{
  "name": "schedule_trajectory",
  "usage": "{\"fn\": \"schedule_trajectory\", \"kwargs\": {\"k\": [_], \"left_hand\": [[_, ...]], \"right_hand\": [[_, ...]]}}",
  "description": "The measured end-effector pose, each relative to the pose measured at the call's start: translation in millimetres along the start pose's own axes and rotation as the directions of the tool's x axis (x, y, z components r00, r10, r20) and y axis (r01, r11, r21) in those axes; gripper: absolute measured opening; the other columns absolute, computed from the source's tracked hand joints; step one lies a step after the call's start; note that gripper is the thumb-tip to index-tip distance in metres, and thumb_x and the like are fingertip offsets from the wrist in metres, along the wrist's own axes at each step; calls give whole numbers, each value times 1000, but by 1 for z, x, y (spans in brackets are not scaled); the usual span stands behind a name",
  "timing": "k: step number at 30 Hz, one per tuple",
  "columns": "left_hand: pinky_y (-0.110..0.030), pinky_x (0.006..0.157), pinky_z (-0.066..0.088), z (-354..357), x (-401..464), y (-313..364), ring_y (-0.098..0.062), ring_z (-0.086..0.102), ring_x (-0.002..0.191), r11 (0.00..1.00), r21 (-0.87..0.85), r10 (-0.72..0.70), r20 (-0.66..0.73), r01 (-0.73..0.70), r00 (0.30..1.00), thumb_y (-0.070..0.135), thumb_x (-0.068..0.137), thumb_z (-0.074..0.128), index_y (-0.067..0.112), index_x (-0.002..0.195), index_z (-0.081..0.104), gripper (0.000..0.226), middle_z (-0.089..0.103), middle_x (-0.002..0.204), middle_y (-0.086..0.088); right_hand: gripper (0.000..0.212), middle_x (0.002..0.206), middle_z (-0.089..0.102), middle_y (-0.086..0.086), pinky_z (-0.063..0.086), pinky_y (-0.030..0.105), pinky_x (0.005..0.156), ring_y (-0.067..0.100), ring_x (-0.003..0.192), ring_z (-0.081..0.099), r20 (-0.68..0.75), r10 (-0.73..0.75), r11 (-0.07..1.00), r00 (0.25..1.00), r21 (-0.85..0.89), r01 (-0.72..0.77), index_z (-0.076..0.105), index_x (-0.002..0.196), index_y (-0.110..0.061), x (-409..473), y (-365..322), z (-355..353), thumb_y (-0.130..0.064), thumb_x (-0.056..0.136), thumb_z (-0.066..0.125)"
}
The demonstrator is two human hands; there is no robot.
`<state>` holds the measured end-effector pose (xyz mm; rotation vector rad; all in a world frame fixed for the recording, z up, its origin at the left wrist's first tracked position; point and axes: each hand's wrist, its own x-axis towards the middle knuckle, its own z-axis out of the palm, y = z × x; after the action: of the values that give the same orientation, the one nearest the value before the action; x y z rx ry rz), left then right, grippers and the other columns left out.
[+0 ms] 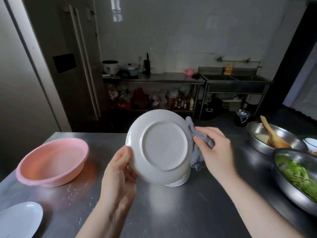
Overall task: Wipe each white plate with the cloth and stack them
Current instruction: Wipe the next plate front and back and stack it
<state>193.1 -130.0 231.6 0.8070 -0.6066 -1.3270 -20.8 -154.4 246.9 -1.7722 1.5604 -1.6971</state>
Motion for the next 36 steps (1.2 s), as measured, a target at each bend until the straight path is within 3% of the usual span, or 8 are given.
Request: {"fn": "schedule_trajectory", "kwargs": {"k": [4,7,11,16,21,26,31,36], "left_hand": [[-17,52,44,5,-6,-4,-4,55,57,995,86,44,53,-49,998,26,82,60,14,90,71,18,66,71,5],[-16,47,40,9,-11,-9,-6,52,54,989,120,82,49,-87,995,28,75,62,13,87,71,21,65,69,1],[-16,48,44,10,-11,-6,-12,58,56,962,177,202,58,-209,978,24,76,64,6,89,71,23,68,72,-7],[-16,53,47,10,-13,-2,-13,62,62,931,235,258,120,-280,958,24,77,66,11,85,74,18,72,75,-8],[-14,50,42,8,-12,-6,-9,52,53,937,233,228,157,-261,961,13,83,65,13,75,71,11,62,62,-2],[-16,50,45,5,-9,-5,-12,61,61,958,218,168,96,-185,981,23,78,64,8,87,75,20,70,76,-7],[-28,64,37,-3,0,0,-10,58,67,990,121,70,-35,-65,997,20,94,56,16,90,75,20,68,79,2],[-13,51,47,1,6,-2,3,59,53,994,-104,-41,-90,32,995,18,99,51,19,81,75,30,69,69,11]], "right_hand": [[23,105,62,-8,40,9,87,-2,99,57,87,-76,996,993,-39,79,71,105,-20,12,-28,6,-7,86,65],[23,105,60,-6,42,19,92,9,104,54,183,-178,969,967,-138,204,72,107,-18,11,-48,20,-9,87,65],[26,105,61,-3,38,17,94,13,104,49,342,-339,899,876,-155,409,72,107,-15,-8,-60,32,-4,84,66],[24,105,62,1,42,27,94,20,104,54,168,-220,954,961,-169,248,73,105,-11,5,-55,25,-1,85,64],[25,98,63,1,43,21,91,15,99,54,314,-469,845,826,-115,523,74,103,-12,-25,-63,39,-2,80,71],[25,102,59,-6,42,17,91,7,100,54,227,-234,963,945,-81,258,72,106,-19,1,-45,30,-6,86,65],[31,101,60,-12,36,2,83,-3,98,57,61,4,1000,998,-32,-2,68,101,-29,-6,-2,15,-2,86,64],[29,103,61,-16,41,10,87,1,97,61,-40,-131,991,991,-39,129,72,102,-25,-75,10,33,-5,80,70]]}}
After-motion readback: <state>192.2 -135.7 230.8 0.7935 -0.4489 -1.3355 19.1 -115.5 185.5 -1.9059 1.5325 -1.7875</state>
